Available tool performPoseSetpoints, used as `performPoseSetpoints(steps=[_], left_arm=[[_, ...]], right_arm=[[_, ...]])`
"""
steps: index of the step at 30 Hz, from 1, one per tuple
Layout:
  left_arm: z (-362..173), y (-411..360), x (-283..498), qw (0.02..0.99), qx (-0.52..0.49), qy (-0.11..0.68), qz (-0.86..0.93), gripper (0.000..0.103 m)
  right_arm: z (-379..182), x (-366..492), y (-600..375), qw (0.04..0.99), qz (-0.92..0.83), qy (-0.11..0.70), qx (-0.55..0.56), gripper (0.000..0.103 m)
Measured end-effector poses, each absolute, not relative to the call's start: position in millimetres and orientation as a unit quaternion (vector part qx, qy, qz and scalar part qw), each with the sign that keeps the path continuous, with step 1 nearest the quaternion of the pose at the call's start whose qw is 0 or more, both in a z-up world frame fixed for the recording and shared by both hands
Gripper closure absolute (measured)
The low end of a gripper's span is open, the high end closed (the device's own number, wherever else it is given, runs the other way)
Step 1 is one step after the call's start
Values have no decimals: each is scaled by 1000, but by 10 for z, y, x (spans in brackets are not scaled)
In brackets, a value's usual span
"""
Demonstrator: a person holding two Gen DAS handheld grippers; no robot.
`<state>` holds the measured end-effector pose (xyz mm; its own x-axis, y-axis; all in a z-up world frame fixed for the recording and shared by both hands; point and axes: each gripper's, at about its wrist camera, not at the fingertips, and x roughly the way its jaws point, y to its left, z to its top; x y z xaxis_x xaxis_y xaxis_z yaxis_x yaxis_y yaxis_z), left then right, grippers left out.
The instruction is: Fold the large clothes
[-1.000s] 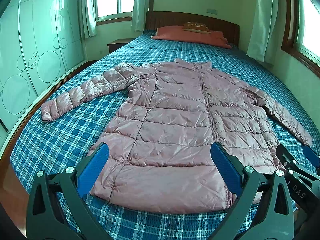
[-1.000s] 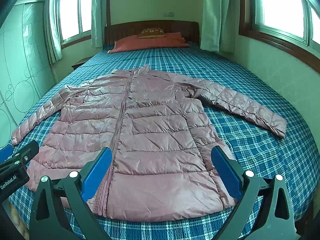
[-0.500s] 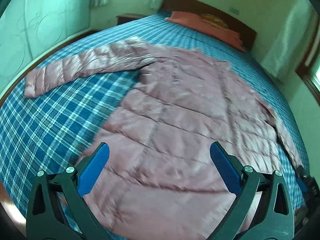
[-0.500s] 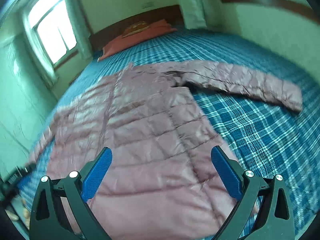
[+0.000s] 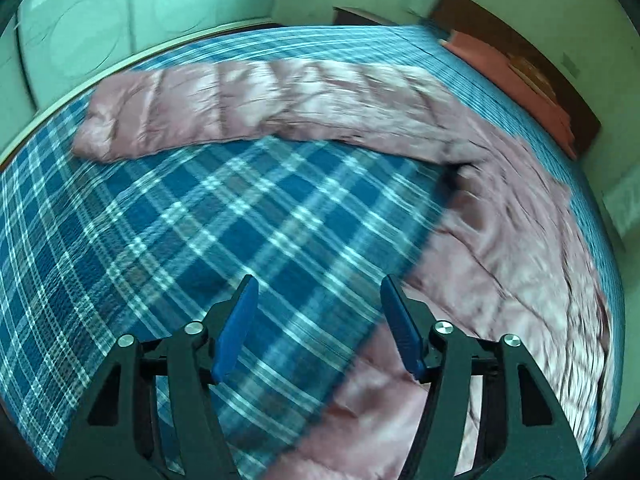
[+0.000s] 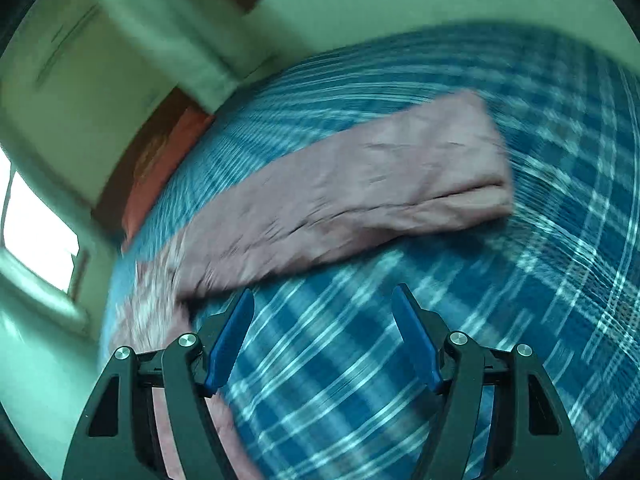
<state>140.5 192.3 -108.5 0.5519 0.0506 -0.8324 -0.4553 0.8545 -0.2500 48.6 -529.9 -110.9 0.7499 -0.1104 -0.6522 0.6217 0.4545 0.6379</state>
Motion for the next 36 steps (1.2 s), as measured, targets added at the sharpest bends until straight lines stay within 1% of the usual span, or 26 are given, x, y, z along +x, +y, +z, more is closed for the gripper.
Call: performPoseSetpoints(steps=[2, 5, 10, 14, 15, 16, 17, 18, 19, 24, 27, 33, 36], left_arm=[[-1140, 2019, 1400, 847, -242, 446, 160, 30], [-1165, 2035, 1397, 851, -241, 435, 168, 29], [-1142, 2039, 1320, 855, -249, 414, 189, 29], [-1132, 2107, 1260, 852, -238, 406, 228, 29], [-1143, 2114, 1248, 853, -230, 405, 236, 28], [-1136, 2119, 1241, 854, -218, 403, 247, 28], [-1133, 2129, 1244, 854, -211, 403, 251, 26], [-1134, 2146, 1256, 854, -204, 406, 254, 23], [-1147, 2165, 1264, 852, -199, 409, 259, 23], [-1241, 2219, 1315, 852, -194, 415, 255, 22], [-1255, 2215, 1304, 853, -183, 418, 252, 18], [-1303, 2170, 1352, 854, -166, 425, 251, 12], [-1315, 2169, 1392, 854, -163, 425, 250, 10]], right_arm=[[-1188, 430, -5412, 800, -230, 253, 493, 32], [-1239, 381, -5536, 794, -219, 210, 527, 32], [-1201, 325, -5728, 793, -243, 156, 537, 32], [-1194, 329, -5890, 789, -258, 142, 539, 33], [-1197, 321, -5958, 793, -262, 144, 531, 39], [-1164, 354, -5981, 798, -268, 153, 518, 56], [-1152, 398, -6001, 800, -267, 159, 513, 62], [-1141, 448, -6029, 801, -264, 165, 511, 75], [-1139, 492, -6052, 801, -263, 167, 512, 85], [-891, 758, -5978, 819, -257, 160, 486, 89], [-621, 1037, -5778, 844, -233, 163, 455, 90], [-29, 1906, -5011, 900, -150, 183, 366, 90], [77, 2325, -4630, 911, -108, 200, 345, 90]])
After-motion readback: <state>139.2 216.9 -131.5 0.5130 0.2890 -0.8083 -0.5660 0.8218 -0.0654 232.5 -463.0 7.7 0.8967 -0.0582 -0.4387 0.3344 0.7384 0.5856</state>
